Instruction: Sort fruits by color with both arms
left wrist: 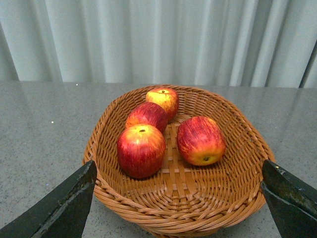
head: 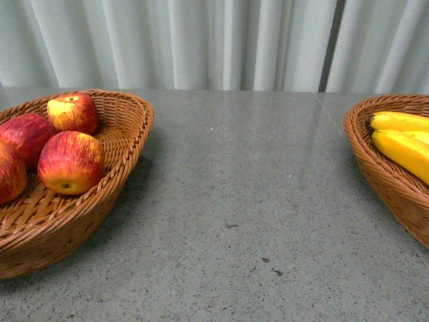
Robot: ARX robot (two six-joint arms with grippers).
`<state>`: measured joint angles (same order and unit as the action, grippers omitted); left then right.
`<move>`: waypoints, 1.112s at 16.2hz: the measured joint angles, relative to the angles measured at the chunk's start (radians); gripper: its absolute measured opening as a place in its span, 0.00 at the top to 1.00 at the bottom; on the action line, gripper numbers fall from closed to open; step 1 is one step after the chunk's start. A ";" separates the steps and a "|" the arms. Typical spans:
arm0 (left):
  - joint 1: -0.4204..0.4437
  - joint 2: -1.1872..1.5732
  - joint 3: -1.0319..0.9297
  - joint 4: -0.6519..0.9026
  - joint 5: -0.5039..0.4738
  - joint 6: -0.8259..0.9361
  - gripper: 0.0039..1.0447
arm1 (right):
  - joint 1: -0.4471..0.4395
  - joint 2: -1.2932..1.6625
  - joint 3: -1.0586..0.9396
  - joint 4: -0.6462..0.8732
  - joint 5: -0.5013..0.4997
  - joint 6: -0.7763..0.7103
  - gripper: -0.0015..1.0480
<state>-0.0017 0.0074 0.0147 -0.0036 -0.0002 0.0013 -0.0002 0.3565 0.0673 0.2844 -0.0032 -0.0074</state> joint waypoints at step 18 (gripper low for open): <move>0.000 0.000 0.000 0.000 0.000 0.000 0.06 | 0.000 -0.353 -0.054 -0.289 0.003 0.000 0.98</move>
<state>-0.0017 0.0074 0.0147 -0.0032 -0.0002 0.0010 -0.0002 0.0036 0.0132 -0.0044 -0.0006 -0.0074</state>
